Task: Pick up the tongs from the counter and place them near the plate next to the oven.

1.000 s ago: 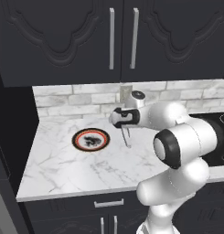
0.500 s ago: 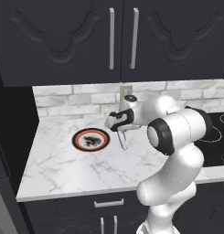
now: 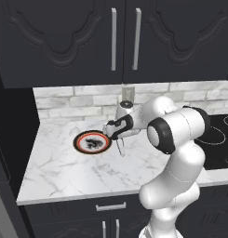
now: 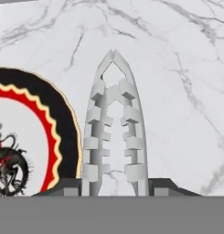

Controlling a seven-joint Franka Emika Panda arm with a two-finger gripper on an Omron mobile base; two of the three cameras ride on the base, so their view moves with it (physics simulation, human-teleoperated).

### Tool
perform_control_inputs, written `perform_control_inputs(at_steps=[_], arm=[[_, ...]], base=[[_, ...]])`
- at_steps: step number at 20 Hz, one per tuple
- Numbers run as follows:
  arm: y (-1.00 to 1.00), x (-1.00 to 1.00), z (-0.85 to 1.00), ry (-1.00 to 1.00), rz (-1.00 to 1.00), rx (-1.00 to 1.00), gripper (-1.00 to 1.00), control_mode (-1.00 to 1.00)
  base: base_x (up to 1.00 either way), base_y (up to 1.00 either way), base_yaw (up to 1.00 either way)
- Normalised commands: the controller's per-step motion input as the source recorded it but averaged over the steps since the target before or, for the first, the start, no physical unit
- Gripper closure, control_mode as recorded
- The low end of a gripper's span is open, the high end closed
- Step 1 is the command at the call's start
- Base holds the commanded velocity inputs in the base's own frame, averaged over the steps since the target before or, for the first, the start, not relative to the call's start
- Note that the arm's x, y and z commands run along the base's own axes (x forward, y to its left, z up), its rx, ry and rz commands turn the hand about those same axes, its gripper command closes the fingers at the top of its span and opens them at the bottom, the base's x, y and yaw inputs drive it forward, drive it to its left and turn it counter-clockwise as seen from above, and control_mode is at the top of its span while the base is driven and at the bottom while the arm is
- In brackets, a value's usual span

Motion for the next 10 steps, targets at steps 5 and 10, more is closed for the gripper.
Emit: perform_control_inputs(at_steps=[5, 10], arm=[[-0.21, 0.08, 0.00, 0.00, 0.00, 0.00, 1.00, -1.00], [-0.11, 0.06, 0.00, 0.00, 0.00, 0.00, 1.00, -1.00]], base=[[0.00, 0.00, 0.00], [0.00, 0.00, 0.00]])
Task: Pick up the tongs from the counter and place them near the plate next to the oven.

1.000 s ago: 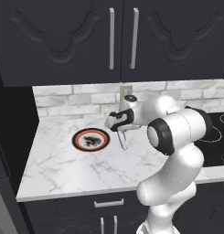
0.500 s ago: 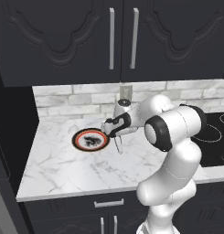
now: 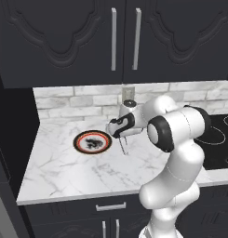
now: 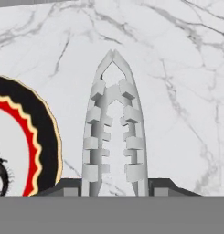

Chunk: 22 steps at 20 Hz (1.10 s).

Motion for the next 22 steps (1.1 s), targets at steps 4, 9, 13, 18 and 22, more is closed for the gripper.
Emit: perform_control_inputs(at_steps=[4, 9, 13, 18, 22], arm=[[0.00, 0.29, 0.00, 0.00, 0.00, 0.00, 1.00, -1.00], [0.00, 0.50, 0.00, 0.00, 0.00, 0.00, 1.00, -1.00], [0.00, 0.20, 0.00, 0.00, 0.00, 0.00, -1.00, -1.00], [0.00, 0.00, 0.04, 0.00, 0.00, 0.00, -1.00, -1.00], [0.09, -0.26, 0.54, -0.16, 0.00, -0.02, -1.00, -1.00]], base=[[0.00, 0.00, 0.00], [0.00, 0.00, 0.00], [0.00, 0.00, 0.00], [0.00, 0.00, 0.00], [0.00, 0.00, 0.00]])
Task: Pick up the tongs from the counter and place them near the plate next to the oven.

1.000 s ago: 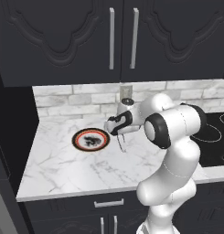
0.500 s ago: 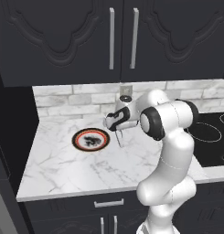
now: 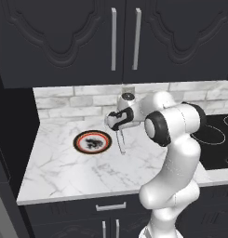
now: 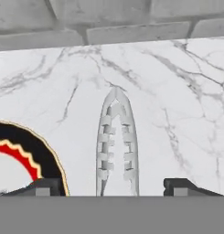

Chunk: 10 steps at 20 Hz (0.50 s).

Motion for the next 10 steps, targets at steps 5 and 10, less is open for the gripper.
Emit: perform_control_inputs(at_steps=[5, 10], arm=[[0.16, -0.73, 0.90, -0.37, 0.00, -0.11, -1.00, -1.00], [0.10, -1.00, 0.68, -0.40, 0.00, -0.09, -1.00, -1.00]], base=[[0.00, 0.00, 0.00], [0.00, 0.00, 0.00]])
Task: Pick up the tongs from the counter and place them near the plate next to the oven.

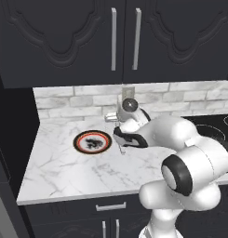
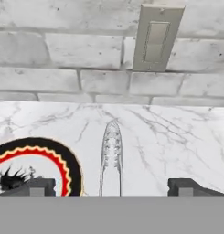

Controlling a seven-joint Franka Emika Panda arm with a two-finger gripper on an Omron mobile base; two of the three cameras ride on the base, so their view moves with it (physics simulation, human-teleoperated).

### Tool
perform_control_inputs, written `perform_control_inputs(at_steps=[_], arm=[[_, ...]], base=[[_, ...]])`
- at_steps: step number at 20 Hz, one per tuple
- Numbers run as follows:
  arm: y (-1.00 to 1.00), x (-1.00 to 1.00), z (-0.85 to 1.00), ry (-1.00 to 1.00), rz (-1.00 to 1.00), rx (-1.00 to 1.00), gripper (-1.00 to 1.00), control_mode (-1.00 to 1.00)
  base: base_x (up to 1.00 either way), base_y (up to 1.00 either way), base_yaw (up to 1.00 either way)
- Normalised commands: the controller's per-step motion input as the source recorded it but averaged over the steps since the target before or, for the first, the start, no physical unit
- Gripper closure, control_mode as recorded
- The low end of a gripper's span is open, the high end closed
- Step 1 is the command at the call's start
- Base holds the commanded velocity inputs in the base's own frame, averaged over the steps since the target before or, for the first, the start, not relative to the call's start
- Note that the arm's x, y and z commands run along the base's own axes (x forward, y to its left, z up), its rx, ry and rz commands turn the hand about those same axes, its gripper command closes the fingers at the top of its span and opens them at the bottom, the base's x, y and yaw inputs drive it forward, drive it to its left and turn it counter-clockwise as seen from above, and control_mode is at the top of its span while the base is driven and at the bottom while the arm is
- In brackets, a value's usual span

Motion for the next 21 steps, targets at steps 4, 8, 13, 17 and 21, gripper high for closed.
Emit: perform_control_inputs(at_steps=[4, 8, 13, 17, 21], arm=[[0.00, -1.00, 0.80, -0.41, 0.00, -0.03, -1.00, -1.00], [0.00, -1.00, 0.85, -0.38, 0.00, -0.01, -1.00, -1.00], [0.00, -1.00, 0.93, -0.29, 0.00, 0.00, -1.00, -1.00], [0.05, -1.00, 1.00, -0.27, 0.00, 0.00, -1.00, -1.00], [0.25, -1.00, 1.00, -0.21, 0.00, 0.00, -1.00, -1.00]], base=[[0.00, 0.00, 0.00], [0.00, 0.00, 0.00], [0.00, 0.00, 0.00], [0.00, 0.00, 0.00], [0.00, 0.00, 0.00]])
